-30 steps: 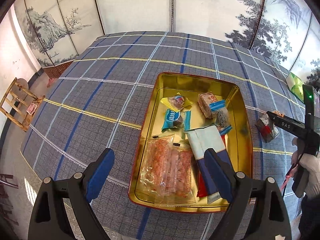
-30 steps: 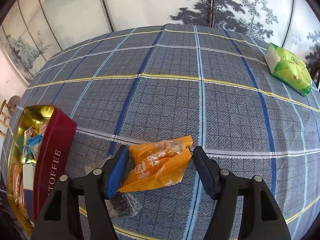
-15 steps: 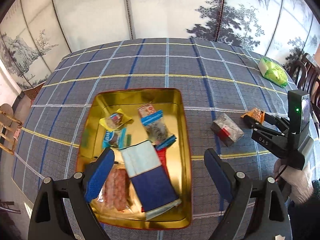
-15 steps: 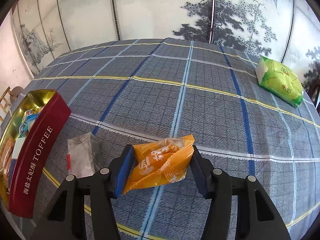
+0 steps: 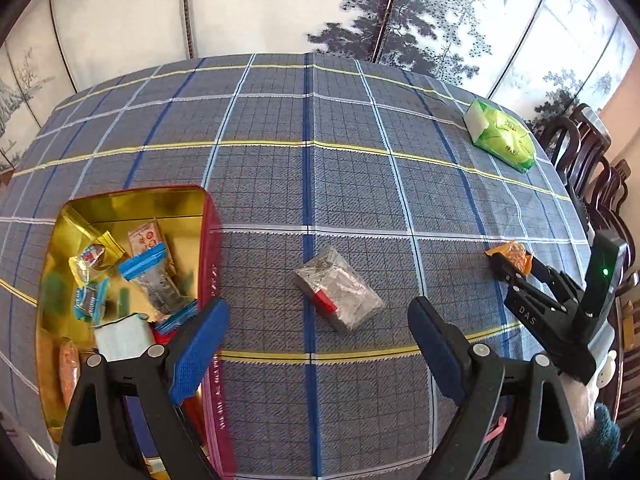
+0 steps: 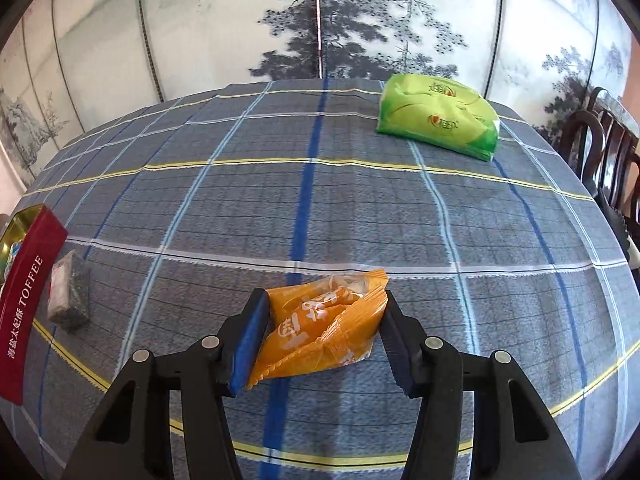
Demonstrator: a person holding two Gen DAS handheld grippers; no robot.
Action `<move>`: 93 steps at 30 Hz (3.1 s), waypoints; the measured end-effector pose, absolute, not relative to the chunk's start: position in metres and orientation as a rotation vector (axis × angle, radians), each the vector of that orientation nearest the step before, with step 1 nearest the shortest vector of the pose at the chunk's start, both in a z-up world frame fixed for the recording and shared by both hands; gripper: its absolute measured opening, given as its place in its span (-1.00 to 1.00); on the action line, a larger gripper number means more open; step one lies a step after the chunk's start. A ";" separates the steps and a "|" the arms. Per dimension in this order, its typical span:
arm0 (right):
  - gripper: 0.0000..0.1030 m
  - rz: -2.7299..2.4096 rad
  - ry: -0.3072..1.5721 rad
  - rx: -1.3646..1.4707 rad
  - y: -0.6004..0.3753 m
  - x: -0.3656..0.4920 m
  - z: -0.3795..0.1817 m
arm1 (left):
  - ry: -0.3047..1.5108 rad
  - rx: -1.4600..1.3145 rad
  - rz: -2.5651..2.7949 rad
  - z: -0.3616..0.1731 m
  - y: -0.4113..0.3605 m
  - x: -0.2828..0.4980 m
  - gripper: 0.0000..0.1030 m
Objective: Organize snacks
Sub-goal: 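Grasp the clear bag of dark contents with the left gripper, then carry the clear bag over the tin, lower it and open the left gripper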
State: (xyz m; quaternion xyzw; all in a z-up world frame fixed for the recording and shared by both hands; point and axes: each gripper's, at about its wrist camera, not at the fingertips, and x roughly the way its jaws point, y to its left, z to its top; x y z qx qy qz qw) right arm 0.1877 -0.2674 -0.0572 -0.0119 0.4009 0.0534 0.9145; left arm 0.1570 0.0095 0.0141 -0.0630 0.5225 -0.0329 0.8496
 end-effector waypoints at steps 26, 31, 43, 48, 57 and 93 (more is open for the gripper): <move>0.19 0.117 0.840 -0.012 -0.269 0.190 -0.059 | 1.321 -0.135 0.031 -0.044 -0.005 0.197 -0.37; 0.19 0.115 0.841 -0.017 -0.268 0.190 -0.060 | 1.290 -0.071 0.034 -0.045 -0.002 0.191 -0.38; 0.20 0.105 0.845 -0.045 -0.264 0.190 -0.060 | 1.288 -0.042 -0.024 -0.039 -0.006 0.170 -0.38; 0.20 0.105 0.845 -0.044 -0.265 0.190 -0.060 | 1.275 -0.048 -0.063 -0.027 -0.009 0.160 -0.38; 0.20 0.105 0.845 -0.044 -0.265 0.190 -0.060 | 1.168 -0.036 -0.059 0.028 0.020 0.132 -0.38; 0.20 0.104 0.845 -0.047 -0.264 0.190 -0.060 | 1.294 0.065 0.186 -0.015 0.148 0.072 -0.33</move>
